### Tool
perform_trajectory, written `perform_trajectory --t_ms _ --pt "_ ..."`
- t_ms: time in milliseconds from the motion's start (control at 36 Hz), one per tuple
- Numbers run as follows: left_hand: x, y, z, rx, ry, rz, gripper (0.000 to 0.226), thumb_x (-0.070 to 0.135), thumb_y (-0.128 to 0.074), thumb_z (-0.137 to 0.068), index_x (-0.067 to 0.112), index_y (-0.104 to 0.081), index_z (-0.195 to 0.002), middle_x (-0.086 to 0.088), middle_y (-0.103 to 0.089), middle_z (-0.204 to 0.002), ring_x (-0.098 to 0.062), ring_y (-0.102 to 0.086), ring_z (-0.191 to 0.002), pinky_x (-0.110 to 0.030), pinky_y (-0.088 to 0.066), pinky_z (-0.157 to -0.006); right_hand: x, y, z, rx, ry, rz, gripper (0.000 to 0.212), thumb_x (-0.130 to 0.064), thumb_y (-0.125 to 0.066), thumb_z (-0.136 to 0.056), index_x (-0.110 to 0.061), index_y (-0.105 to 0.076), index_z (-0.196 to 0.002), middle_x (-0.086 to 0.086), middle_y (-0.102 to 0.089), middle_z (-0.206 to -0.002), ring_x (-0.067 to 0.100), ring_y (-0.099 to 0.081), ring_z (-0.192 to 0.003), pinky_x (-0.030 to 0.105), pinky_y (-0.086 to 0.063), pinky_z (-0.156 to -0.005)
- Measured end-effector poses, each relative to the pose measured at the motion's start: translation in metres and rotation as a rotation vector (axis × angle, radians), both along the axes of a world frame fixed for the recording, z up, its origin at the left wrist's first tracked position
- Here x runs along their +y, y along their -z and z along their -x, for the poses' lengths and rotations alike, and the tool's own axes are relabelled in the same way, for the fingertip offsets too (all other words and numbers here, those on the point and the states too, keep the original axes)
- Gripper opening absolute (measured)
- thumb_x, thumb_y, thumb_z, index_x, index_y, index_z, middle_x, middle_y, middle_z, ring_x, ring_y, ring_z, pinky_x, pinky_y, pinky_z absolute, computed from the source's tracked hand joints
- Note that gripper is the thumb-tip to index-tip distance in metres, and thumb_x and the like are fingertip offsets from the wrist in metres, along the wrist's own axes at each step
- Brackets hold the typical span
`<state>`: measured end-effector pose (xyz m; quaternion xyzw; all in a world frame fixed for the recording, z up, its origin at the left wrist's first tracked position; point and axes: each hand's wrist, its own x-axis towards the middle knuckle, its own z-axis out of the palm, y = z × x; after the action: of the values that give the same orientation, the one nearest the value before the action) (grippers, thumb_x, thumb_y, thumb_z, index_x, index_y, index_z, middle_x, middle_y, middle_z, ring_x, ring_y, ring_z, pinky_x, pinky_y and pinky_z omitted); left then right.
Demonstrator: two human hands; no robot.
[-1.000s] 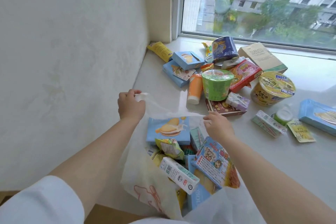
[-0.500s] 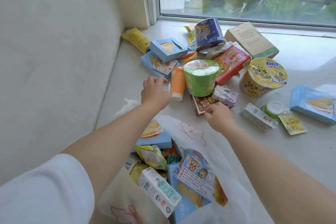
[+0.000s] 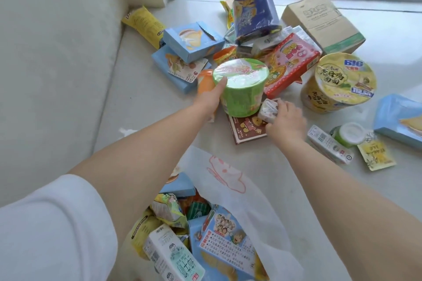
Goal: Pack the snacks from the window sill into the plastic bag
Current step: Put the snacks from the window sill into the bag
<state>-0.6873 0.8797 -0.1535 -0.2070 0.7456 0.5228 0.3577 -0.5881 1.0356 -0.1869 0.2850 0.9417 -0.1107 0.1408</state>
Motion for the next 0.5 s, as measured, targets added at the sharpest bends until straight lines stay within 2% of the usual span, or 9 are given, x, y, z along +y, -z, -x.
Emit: perform_trajectory --t_ms 83,139,194,222,306,417,500 --pt "0.012 0.0 0.003 -0.175 -0.129 -0.147 0.093 0.07 -0.056 -0.076 0.02 -0.022 -0.147 -0.01 -0.034 -0.149 -0.032 -0.042 -0.13 -0.045 -0.04 -0.102 0.004 0.007 0.002 -0.044 -0.021 -0.059 0.069 -0.025 -0.057 -0.086 -0.013 -0.025 -0.146 0.006 -0.034 -0.145 0.027 -0.032 -0.128 0.035 -0.034 -0.1" --pt "0.017 0.0 0.003 -0.248 -0.123 -0.224 0.083 0.064 -0.058 -0.08 0.018 -0.031 -0.143 -0.011 -0.043 -0.143 -0.029 -0.05 -0.118 -0.04 -0.048 -0.084 0.005 0.009 0.004 -0.055 -0.035 -0.117 0.065 -0.03 -0.058 -0.086 -0.013 -0.031 -0.142 0.009 -0.038 -0.139 0.028 -0.034 -0.123 0.036 -0.036 -0.095" --pt "0.021 0.001 0.0 -0.302 -0.122 -0.285 0.073 0.056 -0.058 -0.084 0.014 -0.036 -0.139 -0.013 -0.049 -0.135 -0.029 -0.054 -0.104 -0.038 -0.049 -0.065 0.005 0.009 0.006 -0.053 -0.023 -0.148 0.058 -0.034 -0.061 -0.085 -0.012 -0.04 -0.134 0.01 -0.042 -0.132 0.029 -0.037 -0.12 0.036 -0.036 -0.092" --pt "0.022 0.004 -0.001 -0.317 -0.132 -0.31 0.072 0.055 -0.058 -0.084 0.014 -0.037 -0.139 -0.014 -0.05 -0.134 -0.029 -0.055 -0.104 -0.039 -0.05 -0.066 0.005 0.01 0.007 -0.053 -0.01 -0.151 0.056 -0.036 -0.062 -0.084 -0.012 -0.042 -0.131 0.01 -0.043 -0.129 0.029 -0.037 -0.119 0.037 -0.037 -0.091" --pt "0.024 0.009 -0.006 -0.311 -0.153 -0.356 0.065 0.052 -0.058 -0.084 0.016 -0.043 -0.135 -0.014 -0.054 -0.13 -0.028 -0.057 -0.107 -0.039 -0.051 -0.08 0.004 0.012 0.004 -0.068 0.016 -0.133 0.059 -0.039 -0.066 -0.082 -0.011 -0.042 -0.128 0.01 -0.044 -0.128 0.028 -0.038 -0.119 0.037 -0.037 -0.091" --pt "0.024 0.007 -0.012 -0.273 -0.175 -0.371 0.051 0.044 -0.061 -0.084 0.015 -0.051 -0.125 -0.01 -0.061 -0.113 -0.022 -0.06 -0.091 -0.032 -0.051 -0.075 0.003 0.015 -0.008 -0.032 0.084 -0.03 0.06 -0.038 -0.07 -0.078 -0.012 -0.043 -0.125 0.01 -0.045 -0.126 0.029 -0.042 -0.117 0.037 -0.038 -0.092" --pt "0.021 0.008 -0.015 -0.244 -0.18 -0.362 0.049 0.042 -0.064 -0.082 0.015 -0.052 -0.122 -0.01 -0.061 -0.117 -0.025 -0.059 -0.102 -0.037 -0.05 -0.091 0.003 0.012 -0.019 0.072 0.199 0.098 0.056 -0.034 -0.069 -0.078 -0.01 -0.045 -0.122 0.01 -0.045 -0.124 0.03 -0.044 -0.115 0.037 -0.039 -0.091"
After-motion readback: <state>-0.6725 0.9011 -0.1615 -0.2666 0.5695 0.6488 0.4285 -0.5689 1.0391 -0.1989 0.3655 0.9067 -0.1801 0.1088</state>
